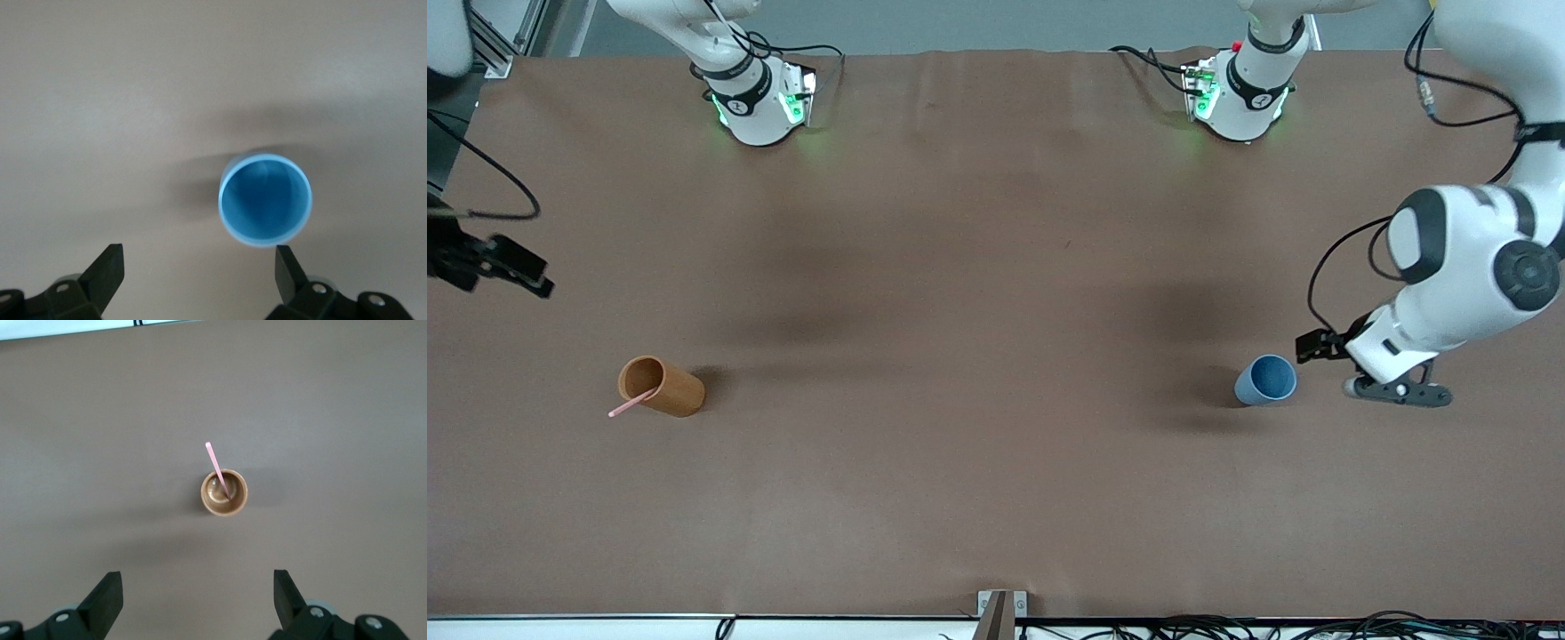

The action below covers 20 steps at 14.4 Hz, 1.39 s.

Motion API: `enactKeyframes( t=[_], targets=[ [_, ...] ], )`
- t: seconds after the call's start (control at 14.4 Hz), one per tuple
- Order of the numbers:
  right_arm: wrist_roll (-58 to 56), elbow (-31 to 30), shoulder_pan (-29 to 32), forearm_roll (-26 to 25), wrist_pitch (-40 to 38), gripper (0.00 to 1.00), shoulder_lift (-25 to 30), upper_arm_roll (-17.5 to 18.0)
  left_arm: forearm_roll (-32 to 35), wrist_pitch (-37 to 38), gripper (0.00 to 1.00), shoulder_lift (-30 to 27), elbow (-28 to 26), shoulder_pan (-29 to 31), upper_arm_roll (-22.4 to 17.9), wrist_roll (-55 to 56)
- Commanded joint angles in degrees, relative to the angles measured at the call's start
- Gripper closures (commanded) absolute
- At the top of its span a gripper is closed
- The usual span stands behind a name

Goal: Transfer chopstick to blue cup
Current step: 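Grasp the blue cup with the left gripper while the right gripper grasps the pink stick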

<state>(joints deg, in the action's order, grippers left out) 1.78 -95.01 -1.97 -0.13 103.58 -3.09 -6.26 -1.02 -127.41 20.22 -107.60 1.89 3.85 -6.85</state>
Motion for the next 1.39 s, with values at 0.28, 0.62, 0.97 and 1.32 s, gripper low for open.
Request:
enactKeyframes(
  t=[0.28, 0.62, 0.97, 1.32],
  targets=[
    [-0.6, -2.4, 0.0, 0.3, 9.6, 0.04, -10.0, 0.1, -0.3, -6.4, 0.38, 6.9, -0.6, -0.3, 0.1, 2.9],
    [-2.7, 3.8, 1.4, 0.0, 13.3, 0.13, -18.7, 0.0, -0.2, -7.2, 1.0, 7.6, -0.3, -1.2, 0.1, 2.8],
    [-2.6, 6.2, 1.4, 0.2, 14.2, 0.27, -23.5, 0.1, 0.5, -6.4, 1.0, 7.0, 2.0, -2.8, 0.2, 2.5],
    [-2.6, 6.2, 1.5, 0.2, 14.6, 0.34, -25.5, 0.1, 0.1, 1.5, 1.0, 5.8, 10.1, -10.7, 1.4, 20.5]
  ],
)
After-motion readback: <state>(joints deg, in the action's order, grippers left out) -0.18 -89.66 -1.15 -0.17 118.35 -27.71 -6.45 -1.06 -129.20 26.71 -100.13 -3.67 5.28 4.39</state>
